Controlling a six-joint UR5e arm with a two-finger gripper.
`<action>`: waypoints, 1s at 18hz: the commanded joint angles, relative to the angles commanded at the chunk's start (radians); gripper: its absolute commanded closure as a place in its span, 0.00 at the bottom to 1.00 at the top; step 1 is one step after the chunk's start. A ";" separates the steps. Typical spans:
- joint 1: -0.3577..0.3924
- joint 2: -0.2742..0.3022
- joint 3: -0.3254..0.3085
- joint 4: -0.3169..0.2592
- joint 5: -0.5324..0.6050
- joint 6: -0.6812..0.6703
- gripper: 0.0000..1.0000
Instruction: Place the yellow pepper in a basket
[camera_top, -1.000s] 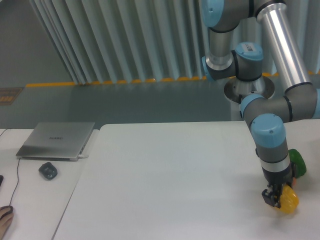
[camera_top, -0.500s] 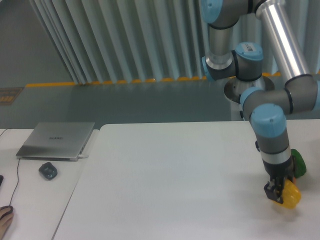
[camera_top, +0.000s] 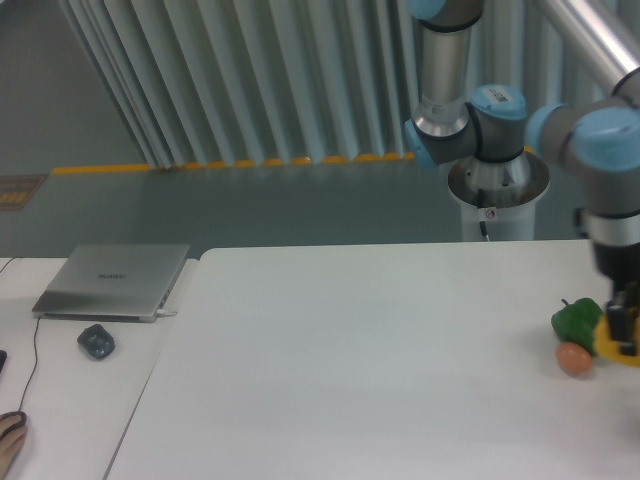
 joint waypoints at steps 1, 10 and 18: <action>0.049 -0.003 0.000 0.005 -0.015 0.040 0.53; 0.299 -0.090 0.028 0.011 -0.181 0.186 0.53; 0.365 -0.166 0.064 0.077 -0.180 0.183 0.53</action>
